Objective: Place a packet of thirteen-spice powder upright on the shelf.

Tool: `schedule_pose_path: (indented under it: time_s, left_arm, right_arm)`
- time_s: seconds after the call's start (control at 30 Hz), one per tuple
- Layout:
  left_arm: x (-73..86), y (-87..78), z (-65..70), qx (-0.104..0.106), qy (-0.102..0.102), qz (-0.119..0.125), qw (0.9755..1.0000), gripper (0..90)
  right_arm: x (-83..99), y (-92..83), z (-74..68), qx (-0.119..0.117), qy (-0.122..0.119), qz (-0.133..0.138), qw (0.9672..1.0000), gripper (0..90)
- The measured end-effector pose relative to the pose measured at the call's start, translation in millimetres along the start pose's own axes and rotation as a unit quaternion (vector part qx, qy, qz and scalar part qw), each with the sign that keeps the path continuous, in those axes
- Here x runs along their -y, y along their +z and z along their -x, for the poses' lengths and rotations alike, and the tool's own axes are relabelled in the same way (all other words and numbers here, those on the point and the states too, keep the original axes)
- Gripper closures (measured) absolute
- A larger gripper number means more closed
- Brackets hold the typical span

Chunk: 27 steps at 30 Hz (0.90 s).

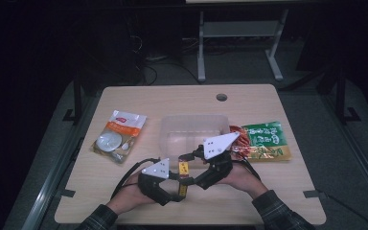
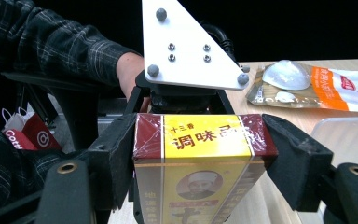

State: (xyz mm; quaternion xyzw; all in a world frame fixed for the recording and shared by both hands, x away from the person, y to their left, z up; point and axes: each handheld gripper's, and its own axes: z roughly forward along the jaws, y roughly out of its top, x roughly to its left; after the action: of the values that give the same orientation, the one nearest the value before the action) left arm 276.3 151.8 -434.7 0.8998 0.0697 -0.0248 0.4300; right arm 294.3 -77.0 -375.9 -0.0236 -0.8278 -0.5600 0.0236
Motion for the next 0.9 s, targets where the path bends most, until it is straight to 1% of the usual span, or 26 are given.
schedule_pose_path:
  time_s: [0.07,0.13,0.23,0.27,0.3,0.37,0.4,0.43,0.47,0.5,0.53,0.57,0.6,0.63,0.67,0.7,0.73,0.77,0.8,0.83,0.87,0.9]
  left_arm:
    - [0.1,0.5,0.5,0.001,-0.003,0.0,1.0,31.3]
    - [0.1,1.5,0.6,-0.001,0.002,-0.002,1.0,31.2]
    - [0.2,1.4,0.4,-0.001,0.002,-0.003,1.0,30.7]
    - [0.9,2.3,0.4,-0.001,0.001,0.002,1.0,30.1]
    - [1.8,2.6,1.1,-0.01,0.005,0.002,0.9999,29.1]
    - [3.1,3.7,1.5,-0.014,0.002,0.004,0.9999,24.2]
    - [4.2,4.0,1.8,-0.019,0.001,-0.004,0.9998,21.5]
    - [4.2,4.0,1.8,-0.019,0.001,-0.004,0.9998,19.0]
    - [5.0,3.8,1.7,-0.022,-0.001,-0.005,0.9997,19.0]
    - [6.0,2.8,1.1,-0.024,-0.004,-0.009,0.9997,15.9]
    - [9.0,1.0,-0.3,-0.028,-0.014,-0.018,0.9993,14.1]
    - [9.0,1.0,-0.3,-0.028,-0.014,-0.018,0.9993,13.0]
    - [13.4,-2.1,-1.0,-0.032,-0.024,-0.021,0.999,13.0]
    - [13.4,-2.1,-1.0,-0.032,-0.024,-0.021,0.999,13.0]
    - [17.5,-5.6,-2.0,-0.036,-0.032,-0.023,0.9986,12.8]
    - [17.5,-5.6,-2.0,-0.036,-0.032,-0.023,0.9986,12.8]
    - [22.3,-11.2,-1.9,-0.048,-0.035,-0.03,0.9978,12.8]
    - [22.3,-11.2,-1.9,-0.048,-0.035,-0.03,0.9978,12.8]
    - [25.9,-15.2,-1.2,-0.062,-0.041,-0.035,0.9966,12.8]
    - [27.8,-17.9,-0.9,-0.071,-0.044,-0.04,0.9957,12.8]
    - [29.4,-19.8,-0.4,-0.078,-0.048,-0.041,0.995,12.8]
    - [29.4,-19.8,-0.4,-0.078,-0.048,-0.041,0.995,12.8]
  right_arm:
    - [0.0,1.4,-0.3,0.003,-0.006,-0.004,1.0,29.6]
    - [0.2,2.3,-0.9,0.002,-0.008,-0.006,0.9999,29.9]
    - [-0.1,2.3,-1.3,0.003,-0.005,-0.006,1.0,30.4]
    - [-0.3,2.4,-1.4,0.002,-0.003,-0.006,1.0,30.7]
    - [-0.3,2.8,-1.2,0.002,-0.002,-0.006,1.0,30.9]
    - [0.1,3.3,-0.6,0.005,-0.005,-0.009,0.9999,31.0]
    - [0.4,3.2,-0.5,0.005,-0.004,-0.011,0.9999,31.0]
    - [0.4,3.2,-0.5,0.005,-0.004,-0.011,0.9999,31.0]
    - [0.6,3.1,-0.4,0.006,-0.003,-0.012,0.9999,31.1]
    - [1.1,2.0,0.0,0.006,-0.003,-0.014,0.9999,31.1]
    - [1.2,1.4,0.1,0.008,-0.002,-0.016,0.9998,31.2]
    - [1.2,1.4,0.1,0.008,-0.002,-0.016,0.9998,31.2]
    - [1.9,0.1,1.2,0.009,-0.003,-0.017,0.9998,31.2]
    - [1.9,0.1,1.2,0.009,-0.003,-0.017,0.9998,31.2]
    - [2.4,-0.9,1.3,0.011,-0.001,-0.02,0.9997,31.2]
    - [2.6,-1.1,1.4,0.012,-0.001,-0.022,0.9997,31.2]
    - [2.9,-1.4,1.6,0.013,-0.002,-0.024,0.9996,31.2]
    - [3.4,-1.7,1.8,0.014,-0.004,-0.027,0.9995,31.2]
    - [3.6,-1.9,1.9,0.015,-0.005,-0.029,0.9995,31.2]
    - [3.8,-2.1,1.9,0.015,-0.004,-0.03,0.9994,31.2]
    - [4.1,-2.3,2.2,0.016,-0.005,-0.03,0.9994,31.2]
    - [4.3,-2.6,2.1,0.017,-0.004,-0.031,0.9994,31.2]
